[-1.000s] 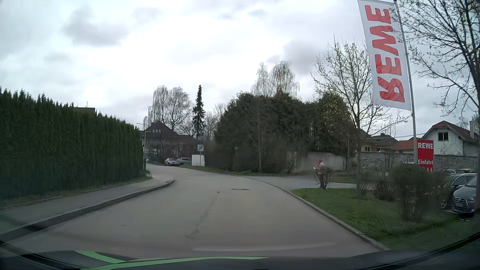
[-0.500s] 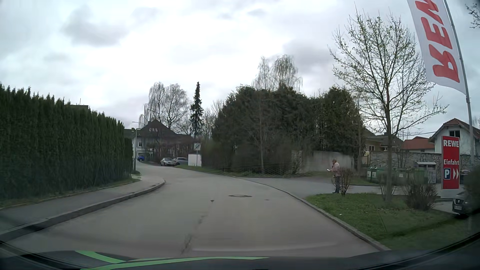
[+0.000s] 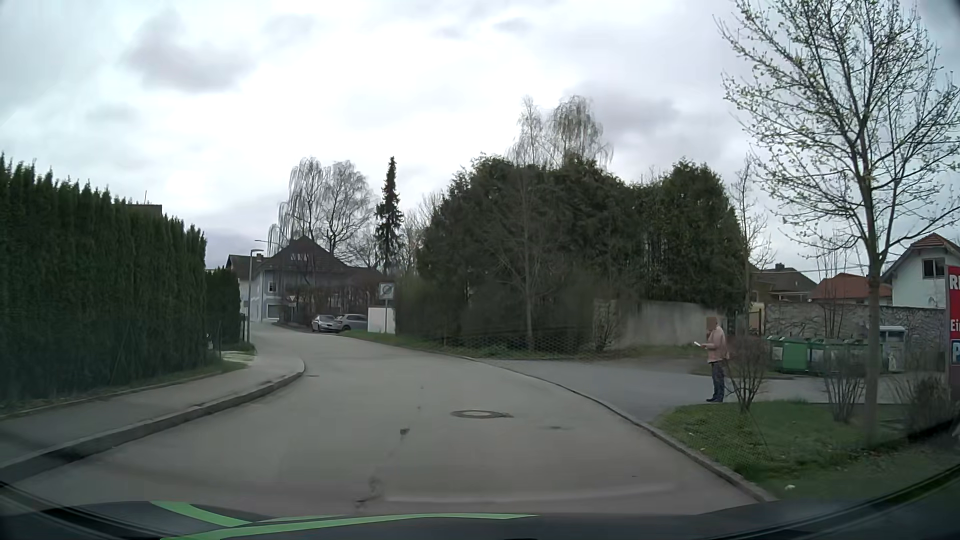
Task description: Follow the waypoints while adhering to traffic rules and regulations
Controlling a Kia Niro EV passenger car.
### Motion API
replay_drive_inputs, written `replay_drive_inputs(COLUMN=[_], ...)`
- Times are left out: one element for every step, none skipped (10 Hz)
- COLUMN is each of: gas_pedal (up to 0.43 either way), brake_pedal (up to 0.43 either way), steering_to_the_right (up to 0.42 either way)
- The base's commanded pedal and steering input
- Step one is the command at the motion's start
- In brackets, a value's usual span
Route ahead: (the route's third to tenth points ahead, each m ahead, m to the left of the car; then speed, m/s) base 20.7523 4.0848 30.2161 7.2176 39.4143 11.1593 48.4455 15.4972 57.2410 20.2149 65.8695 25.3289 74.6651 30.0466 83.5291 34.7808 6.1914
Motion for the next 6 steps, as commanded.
replay_drive_inputs(gas_pedal=[0.157, 0.157, 0.157, 0.157, 0.157, 0.157], brake_pedal=[0.000, 0.000, 0.000, 0.000, 0.000, 0.000], steering_to_the_right=[0.000, -0.001, -0.005, -0.012, -0.017, -0.022])
